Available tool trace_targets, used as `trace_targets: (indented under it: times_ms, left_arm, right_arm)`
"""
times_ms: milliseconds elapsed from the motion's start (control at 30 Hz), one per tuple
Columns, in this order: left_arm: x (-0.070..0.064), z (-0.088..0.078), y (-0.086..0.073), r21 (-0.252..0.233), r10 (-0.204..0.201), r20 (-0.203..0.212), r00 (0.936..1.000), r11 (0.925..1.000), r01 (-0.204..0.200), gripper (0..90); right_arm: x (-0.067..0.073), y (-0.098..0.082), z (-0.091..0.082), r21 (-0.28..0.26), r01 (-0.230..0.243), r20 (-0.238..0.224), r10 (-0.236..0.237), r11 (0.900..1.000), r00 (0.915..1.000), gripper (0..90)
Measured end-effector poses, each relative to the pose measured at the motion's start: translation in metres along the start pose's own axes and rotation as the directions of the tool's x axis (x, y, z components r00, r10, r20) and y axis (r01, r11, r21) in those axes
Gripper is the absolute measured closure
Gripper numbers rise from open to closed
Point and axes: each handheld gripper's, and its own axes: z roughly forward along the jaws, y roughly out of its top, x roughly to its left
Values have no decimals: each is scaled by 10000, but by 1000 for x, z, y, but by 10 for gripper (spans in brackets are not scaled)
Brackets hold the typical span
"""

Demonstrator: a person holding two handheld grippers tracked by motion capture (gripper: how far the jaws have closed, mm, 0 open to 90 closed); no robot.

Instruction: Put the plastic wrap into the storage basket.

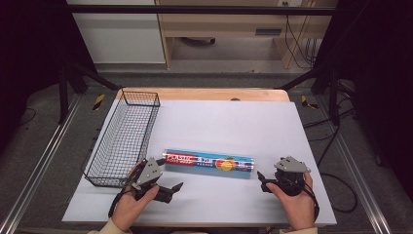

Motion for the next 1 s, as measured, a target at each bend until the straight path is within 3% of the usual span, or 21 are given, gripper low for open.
trace_targets:
  times_ms: [100,233,300,467,600,833,867,900,1000]
  left_arm:
    - [-1,-3,1,188,326,154,9994,9993,-329,29]
    - [-2,-6,-1,312,222,343,9992,9992,-233,29]
    - [-3,-8,-2,324,211,448,9988,9992,-226,30]
    - [-5,-14,-7,432,208,542,9983,9988,-231,28]
    - [-7,-19,-9,414,144,671,9976,9990,-172,29]
    - [-10,-21,-10,426,219,702,9973,9988,-250,29]
    - [-10,-21,-10,426,219,702,9973,9988,-250,29]
    - [-9,-21,-10,421,226,704,9973,9988,-256,29]
    - [-9,-20,-10,440,189,688,9975,9988,-220,29]
  right_arm:
    - [3,7,1,146,398,-156,-396,9991,9991,54]
    - [8,17,3,343,948,-544,-929,9949,9942,63]
    - [11,28,3,267,1488,-664,-1468,9885,9869,63]
    - [17,53,1,204,2291,-1076,-2257,9732,9682,72]
    - [19,71,2,276,2917,-1363,-2854,9561,9487,76]
    - [30,106,11,553,4453,-2303,-4225,8937,8766,82]
    - [30,106,11,553,4453,-2303,-4225,8937,8766,82]
    - [33,113,15,603,4782,-2445,-4515,8762,8581,85]
    - [37,121,24,733,5149,-2776,-4785,8541,8331,86]
